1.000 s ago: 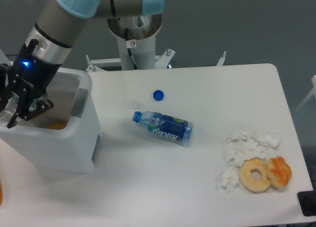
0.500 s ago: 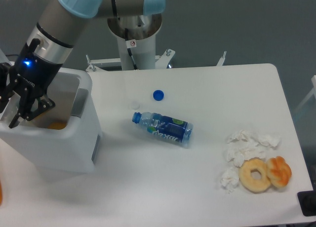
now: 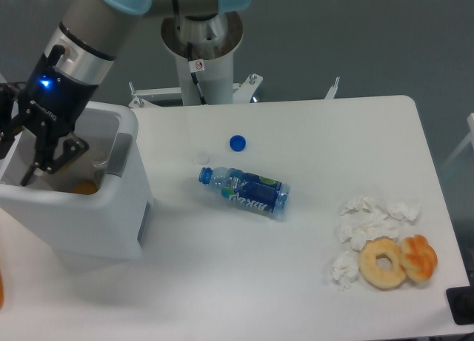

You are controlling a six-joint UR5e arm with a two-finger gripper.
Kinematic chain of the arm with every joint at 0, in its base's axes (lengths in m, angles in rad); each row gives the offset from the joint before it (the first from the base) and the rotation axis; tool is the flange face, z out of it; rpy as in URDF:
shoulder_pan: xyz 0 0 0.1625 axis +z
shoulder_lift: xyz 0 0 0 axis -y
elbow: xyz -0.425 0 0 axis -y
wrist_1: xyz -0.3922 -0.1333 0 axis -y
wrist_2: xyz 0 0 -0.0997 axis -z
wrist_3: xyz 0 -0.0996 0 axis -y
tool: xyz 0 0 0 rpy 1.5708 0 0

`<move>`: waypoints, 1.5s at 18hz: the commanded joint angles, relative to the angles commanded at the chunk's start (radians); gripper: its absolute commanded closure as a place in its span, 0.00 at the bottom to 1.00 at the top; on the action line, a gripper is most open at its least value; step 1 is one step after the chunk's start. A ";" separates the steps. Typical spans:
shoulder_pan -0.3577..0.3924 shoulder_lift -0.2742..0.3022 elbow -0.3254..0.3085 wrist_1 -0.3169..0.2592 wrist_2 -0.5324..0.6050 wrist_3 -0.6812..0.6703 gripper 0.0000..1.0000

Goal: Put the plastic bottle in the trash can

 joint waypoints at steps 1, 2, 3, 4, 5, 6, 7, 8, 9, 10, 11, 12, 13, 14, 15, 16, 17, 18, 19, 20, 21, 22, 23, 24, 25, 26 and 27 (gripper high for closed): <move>0.015 0.003 0.000 -0.002 0.000 -0.002 0.00; 0.029 0.006 0.000 -0.003 0.002 0.000 0.00; 0.043 0.008 0.000 -0.005 0.008 0.002 0.00; 0.058 0.011 -0.002 -0.006 0.015 0.005 0.00; 0.078 0.011 -0.002 -0.006 0.023 0.005 0.00; 0.101 0.011 0.003 -0.005 0.025 0.006 0.00; 0.115 0.011 0.014 -0.006 0.026 0.006 0.00; 0.120 0.006 0.026 -0.006 0.035 0.006 0.00; 0.124 0.006 0.037 -0.006 0.060 0.009 0.00; 0.138 0.006 0.043 -0.008 0.087 0.027 0.00; 0.144 0.011 0.043 -0.008 0.110 0.069 0.00; 0.144 0.014 0.043 -0.011 0.147 0.127 0.00; 0.144 0.021 0.043 -0.012 0.197 0.179 0.00; 0.143 0.028 0.044 -0.015 0.254 0.216 0.00; 0.143 0.029 0.045 -0.017 0.300 0.238 0.00; 0.140 0.035 0.043 -0.017 0.326 0.254 0.00; 0.140 0.037 0.043 -0.017 0.336 0.277 0.00; 0.141 0.038 0.037 -0.020 0.337 0.305 0.00; 0.143 0.043 0.026 -0.024 0.339 0.331 0.00; 0.141 0.052 0.015 -0.025 0.342 0.356 0.00; 0.141 0.060 0.008 -0.026 0.365 0.376 0.00; 0.140 0.066 0.005 -0.028 0.403 0.390 0.00; 0.138 0.069 -0.001 -0.031 0.435 0.399 0.00; 0.137 0.072 -0.008 -0.032 0.452 0.409 0.00; 0.137 0.072 -0.009 -0.032 0.460 0.425 0.00; 0.137 0.074 -0.009 -0.032 0.471 0.434 0.00; 0.137 0.077 -0.011 -0.032 0.488 0.436 0.00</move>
